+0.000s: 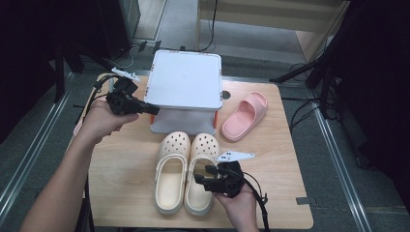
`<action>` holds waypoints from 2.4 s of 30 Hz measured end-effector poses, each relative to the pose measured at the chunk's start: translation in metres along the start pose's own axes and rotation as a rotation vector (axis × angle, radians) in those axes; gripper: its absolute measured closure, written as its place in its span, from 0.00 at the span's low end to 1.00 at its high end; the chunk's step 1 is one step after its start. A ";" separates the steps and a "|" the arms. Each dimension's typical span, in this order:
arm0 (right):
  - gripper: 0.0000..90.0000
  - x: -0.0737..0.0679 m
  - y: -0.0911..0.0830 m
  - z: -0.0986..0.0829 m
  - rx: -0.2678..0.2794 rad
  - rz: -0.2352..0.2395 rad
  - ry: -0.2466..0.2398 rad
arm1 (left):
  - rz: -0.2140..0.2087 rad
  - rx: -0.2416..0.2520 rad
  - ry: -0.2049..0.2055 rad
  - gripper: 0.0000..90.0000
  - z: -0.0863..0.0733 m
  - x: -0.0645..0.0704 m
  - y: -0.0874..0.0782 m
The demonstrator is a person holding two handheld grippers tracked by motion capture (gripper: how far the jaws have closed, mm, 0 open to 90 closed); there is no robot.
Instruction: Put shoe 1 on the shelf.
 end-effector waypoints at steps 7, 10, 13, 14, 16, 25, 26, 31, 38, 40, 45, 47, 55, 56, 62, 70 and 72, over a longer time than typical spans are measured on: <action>0.45 -0.007 0.015 0.003 0.018 -0.040 0.001 | 0.055 0.007 -0.002 0.95 0.006 -0.019 0.000; 0.44 -0.007 0.020 0.004 0.026 -0.075 -0.001 | 0.073 0.010 -0.001 0.95 0.006 -0.021 0.000; 0.42 -0.008 0.026 0.005 0.037 -0.099 0.030 | 0.078 0.021 0.007 0.95 0.007 -0.025 0.000; 0.39 -0.010 0.032 0.004 0.038 -0.113 0.033 | 0.080 0.024 0.006 0.95 0.007 -0.027 0.001; 0.37 -0.014 0.037 0.004 0.048 -0.122 0.046 | 0.076 0.022 0.006 0.95 0.007 -0.028 0.002; 0.38 -0.024 0.057 0.007 0.070 -0.216 0.040 | 0.100 0.002 0.010 0.94 0.003 -0.033 0.007; 0.39 -0.025 0.059 0.008 0.064 -0.237 0.038 | 0.105 0.001 0.012 0.94 0.003 -0.033 0.007; 0.47 -0.024 0.066 0.009 0.067 -0.299 0.023 | 0.115 0.001 0.016 0.94 0.003 -0.034 0.009; 0.55 -0.022 0.063 0.009 0.063 -0.282 0.052 | 0.113 0.007 0.016 0.94 0.002 -0.034 0.009; 0.57 -0.022 0.062 0.009 0.064 -0.278 0.058 | 0.110 0.010 0.014 0.94 0.002 -0.034 0.009; 0.67 -0.020 0.058 0.010 0.049 -0.272 0.059 | 0.113 0.014 0.011 0.94 0.002 -0.033 0.009; 0.69 -0.019 0.057 0.010 0.047 -0.269 0.062 | 0.113 0.013 0.012 0.94 0.002 -0.033 0.009; 0.73 -0.014 0.042 0.021 0.031 -0.228 0.050 | 0.113 0.019 0.008 0.94 0.001 -0.033 0.009; 0.73 -0.014 0.042 0.021 0.031 -0.228 0.050 | 0.113 0.020 0.008 0.94 0.001 -0.034 0.009; 0.73 -0.022 0.032 0.043 0.035 -0.211 -0.026 | 0.117 0.017 0.009 0.94 0.001 -0.033 0.009; 0.73 -0.006 0.051 0.081 0.047 -0.216 -0.028 | 0.117 0.019 0.007 0.93 0.001 -0.033 0.009; 0.73 0.003 0.061 0.092 0.052 -0.239 -0.022 | 0.116 0.021 0.008 0.94 0.001 -0.033 0.009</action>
Point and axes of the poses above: each handheld gripper's, and its own axes: y roughly forward along the jaws, z roughly out of its top, x roughly to its right, the point moved 5 cm from there along y, roughly forward along the jaws, and after that the axes turned 14 degrees about y, right-handed, at the moved point
